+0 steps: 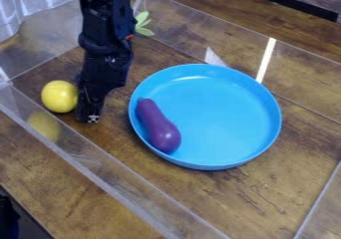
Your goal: Put the lemon on the blue tray
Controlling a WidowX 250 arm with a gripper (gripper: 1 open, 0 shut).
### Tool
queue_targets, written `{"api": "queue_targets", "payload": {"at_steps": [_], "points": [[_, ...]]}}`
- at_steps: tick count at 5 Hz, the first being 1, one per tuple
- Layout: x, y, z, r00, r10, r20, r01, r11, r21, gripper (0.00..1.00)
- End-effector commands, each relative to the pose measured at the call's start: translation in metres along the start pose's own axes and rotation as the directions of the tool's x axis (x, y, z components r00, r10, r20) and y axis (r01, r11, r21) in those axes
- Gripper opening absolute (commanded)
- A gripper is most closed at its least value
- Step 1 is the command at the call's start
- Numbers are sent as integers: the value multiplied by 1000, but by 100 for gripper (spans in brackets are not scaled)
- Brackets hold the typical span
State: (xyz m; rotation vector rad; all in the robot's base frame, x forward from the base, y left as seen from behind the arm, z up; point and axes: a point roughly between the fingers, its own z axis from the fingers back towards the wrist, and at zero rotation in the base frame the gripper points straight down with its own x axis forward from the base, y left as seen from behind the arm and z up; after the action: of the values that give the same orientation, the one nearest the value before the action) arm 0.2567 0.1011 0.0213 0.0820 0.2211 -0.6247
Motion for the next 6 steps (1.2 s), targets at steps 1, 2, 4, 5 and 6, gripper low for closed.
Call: {"api": "queue_targets", "payload": {"at_steps": [1, 2, 4, 5, 6], "points": [[2, 9, 17, 1000, 7, 25, -9, 999, 47, 0], [1, 9, 21, 1000, 5, 19, -6, 999, 52, 0], [1, 9, 26, 1000, 0, 8, -1, 998, 60, 0], [1, 9, 30, 1000, -3, 2, 3, 998, 64, 0], [1, 9, 33, 1000, -7, -5, 7, 998, 67, 0]]}}
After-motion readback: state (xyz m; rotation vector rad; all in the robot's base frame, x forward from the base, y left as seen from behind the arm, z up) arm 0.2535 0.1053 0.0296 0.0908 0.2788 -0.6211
